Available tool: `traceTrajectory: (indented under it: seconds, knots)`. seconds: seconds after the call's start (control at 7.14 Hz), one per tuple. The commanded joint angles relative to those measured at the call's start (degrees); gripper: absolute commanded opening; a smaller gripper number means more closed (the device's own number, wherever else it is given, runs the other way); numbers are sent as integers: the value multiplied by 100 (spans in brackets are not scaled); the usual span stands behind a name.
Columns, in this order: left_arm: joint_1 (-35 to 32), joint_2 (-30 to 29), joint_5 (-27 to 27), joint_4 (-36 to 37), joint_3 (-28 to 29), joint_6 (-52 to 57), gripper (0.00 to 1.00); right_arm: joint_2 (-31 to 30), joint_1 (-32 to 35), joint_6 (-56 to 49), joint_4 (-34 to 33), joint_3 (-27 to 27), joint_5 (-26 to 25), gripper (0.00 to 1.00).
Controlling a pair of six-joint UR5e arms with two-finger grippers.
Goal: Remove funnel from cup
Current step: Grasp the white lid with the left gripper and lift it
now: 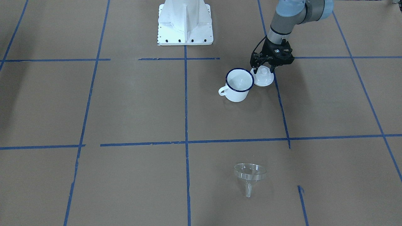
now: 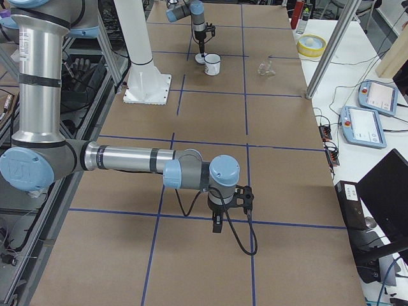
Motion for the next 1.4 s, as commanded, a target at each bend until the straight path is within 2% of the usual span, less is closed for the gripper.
traceTrajectory:
  seconds: [0.0, 0.14, 0.42, 0.56, 0.7, 0.84, 1.26]
  knots:
    - [7, 7, 0, 0, -5, 22, 75, 0, 0, 0, 0, -9, 0, 100]
    - [7, 7, 0, 0, -5, 31, 60, 0, 0, 0, 0, -9, 0, 100]
    - [7, 7, 0, 140, -40, 40, 7, 0, 0, 0, 0, 0, 0, 100]
    - [-11, 7, 0, 184, -92, 40, 0, 0, 0, 0, 0, 0, 0, 100]
    - [-46, 7, 0, 194, -128, 49, 0, 0, 0, 0, 0, 0, 0, 100]
    - [-89, 68, -8, 220, -415, 92, 0, 0, 0, 0, 0, 0, 0, 100]
    - [-625, 61, -79, 1700, -2153, 471, 0, 0, 0, 0, 0, 0, 0, 100]
